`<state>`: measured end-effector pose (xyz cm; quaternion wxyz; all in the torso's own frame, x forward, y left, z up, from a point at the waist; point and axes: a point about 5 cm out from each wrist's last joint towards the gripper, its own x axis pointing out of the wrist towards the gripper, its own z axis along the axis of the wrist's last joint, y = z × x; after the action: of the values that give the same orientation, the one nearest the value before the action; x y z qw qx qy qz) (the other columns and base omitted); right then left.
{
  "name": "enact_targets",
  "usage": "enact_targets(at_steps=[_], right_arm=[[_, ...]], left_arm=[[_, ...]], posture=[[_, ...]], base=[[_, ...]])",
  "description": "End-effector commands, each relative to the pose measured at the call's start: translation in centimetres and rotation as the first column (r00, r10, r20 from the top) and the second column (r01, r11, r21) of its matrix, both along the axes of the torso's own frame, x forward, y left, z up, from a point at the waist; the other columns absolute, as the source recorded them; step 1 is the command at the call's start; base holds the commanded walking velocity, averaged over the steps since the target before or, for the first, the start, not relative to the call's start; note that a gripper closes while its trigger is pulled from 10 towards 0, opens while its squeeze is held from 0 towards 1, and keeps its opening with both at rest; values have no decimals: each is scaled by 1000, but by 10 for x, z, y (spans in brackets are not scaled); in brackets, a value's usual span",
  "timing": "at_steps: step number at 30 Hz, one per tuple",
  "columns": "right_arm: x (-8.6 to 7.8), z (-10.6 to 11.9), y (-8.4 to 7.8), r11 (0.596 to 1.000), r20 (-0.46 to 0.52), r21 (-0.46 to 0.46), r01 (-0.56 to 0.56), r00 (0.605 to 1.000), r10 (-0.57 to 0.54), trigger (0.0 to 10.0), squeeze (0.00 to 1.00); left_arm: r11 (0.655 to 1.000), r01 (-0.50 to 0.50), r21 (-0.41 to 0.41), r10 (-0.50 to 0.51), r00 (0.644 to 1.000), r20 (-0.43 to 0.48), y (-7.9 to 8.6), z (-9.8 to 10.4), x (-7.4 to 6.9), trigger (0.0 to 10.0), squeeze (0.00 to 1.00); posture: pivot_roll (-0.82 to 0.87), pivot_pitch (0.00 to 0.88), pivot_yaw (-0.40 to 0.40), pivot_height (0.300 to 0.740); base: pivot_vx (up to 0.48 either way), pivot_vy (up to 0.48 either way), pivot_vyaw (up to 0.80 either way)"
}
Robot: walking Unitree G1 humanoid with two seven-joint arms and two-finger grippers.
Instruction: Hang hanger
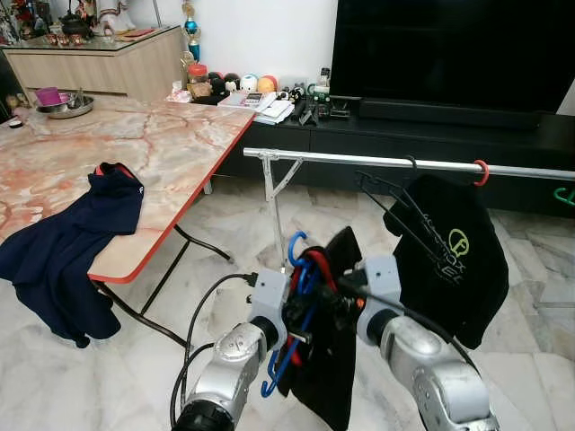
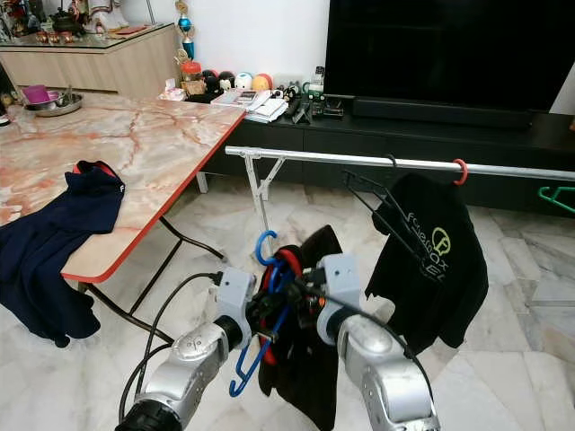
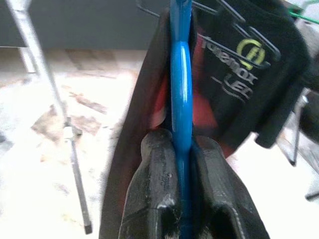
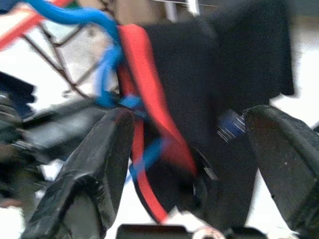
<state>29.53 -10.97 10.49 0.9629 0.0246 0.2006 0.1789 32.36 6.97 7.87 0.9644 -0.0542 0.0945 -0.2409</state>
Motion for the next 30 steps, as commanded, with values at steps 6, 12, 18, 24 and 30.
enact_targets(at_steps=[6,12,18,24,30], right_arm=[[14,26,-23,982,120,139,129,982,-146,10000,1000],[5,24,-17,996,102,85,-34,994,26,10000,1000],[28,50,-85,936,256,44,349,902,-349,10000,1000],[42,92,-119,934,387,-27,357,865,-320,10000,0],[51,110,-114,997,366,-62,52,930,-26,10000,0]], left_arm=[[1000,-5,-18,7,997,74,-1,14,6,10000,0],[999,-1,-33,4,997,81,-4,14,5,10000,0],[986,161,45,-163,985,63,-10,4,-5,10000,0],[950,308,56,-310,951,20,-17,-8,-21,10000,0],[858,509,66,-507,861,-39,-27,-17,-40,10000,0]], posture=[[35,0,-35,740],[38,0,-42,740],[33,0,-34,740],[7,0,-24,740],[2,0,-23,740]], base=[[0,0,0],[0,0,0],[0,0,0],[0,0,0],[0,0,0]])
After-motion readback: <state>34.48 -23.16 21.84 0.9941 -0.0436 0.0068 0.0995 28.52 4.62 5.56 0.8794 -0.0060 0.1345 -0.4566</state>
